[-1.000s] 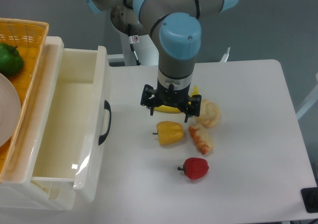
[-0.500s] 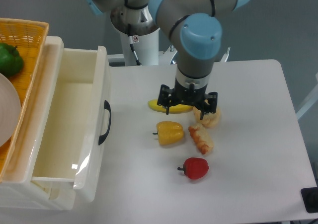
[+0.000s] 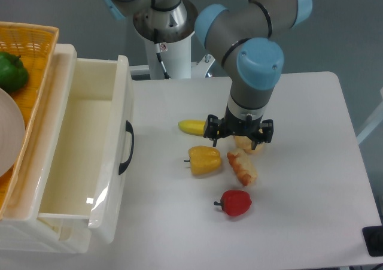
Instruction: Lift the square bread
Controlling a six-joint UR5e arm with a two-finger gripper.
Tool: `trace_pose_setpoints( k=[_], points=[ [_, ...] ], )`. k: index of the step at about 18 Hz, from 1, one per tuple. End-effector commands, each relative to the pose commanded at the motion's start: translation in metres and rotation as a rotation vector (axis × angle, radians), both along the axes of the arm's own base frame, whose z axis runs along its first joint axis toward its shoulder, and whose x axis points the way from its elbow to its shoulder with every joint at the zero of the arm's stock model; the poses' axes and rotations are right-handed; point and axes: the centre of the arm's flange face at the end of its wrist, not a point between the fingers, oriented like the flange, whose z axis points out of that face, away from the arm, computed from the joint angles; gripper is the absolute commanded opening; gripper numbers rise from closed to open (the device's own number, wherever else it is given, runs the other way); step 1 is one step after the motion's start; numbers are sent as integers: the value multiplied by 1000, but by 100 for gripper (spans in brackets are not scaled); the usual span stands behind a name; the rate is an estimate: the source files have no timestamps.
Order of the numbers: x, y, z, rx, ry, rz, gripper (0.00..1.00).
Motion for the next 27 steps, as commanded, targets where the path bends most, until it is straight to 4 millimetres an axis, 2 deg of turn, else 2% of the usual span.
trace_pose_setpoints(
  k=[6,13,17,27],
  points=[
    [-30,-11,-48,-27,-55,124,100],
    [-44,-19,-80,-49,-93,178,100],
    [-51,-13,-107,-46,-92,198,100],
    [-51,-9,-119,-48,-93,212,99]
  ],
)
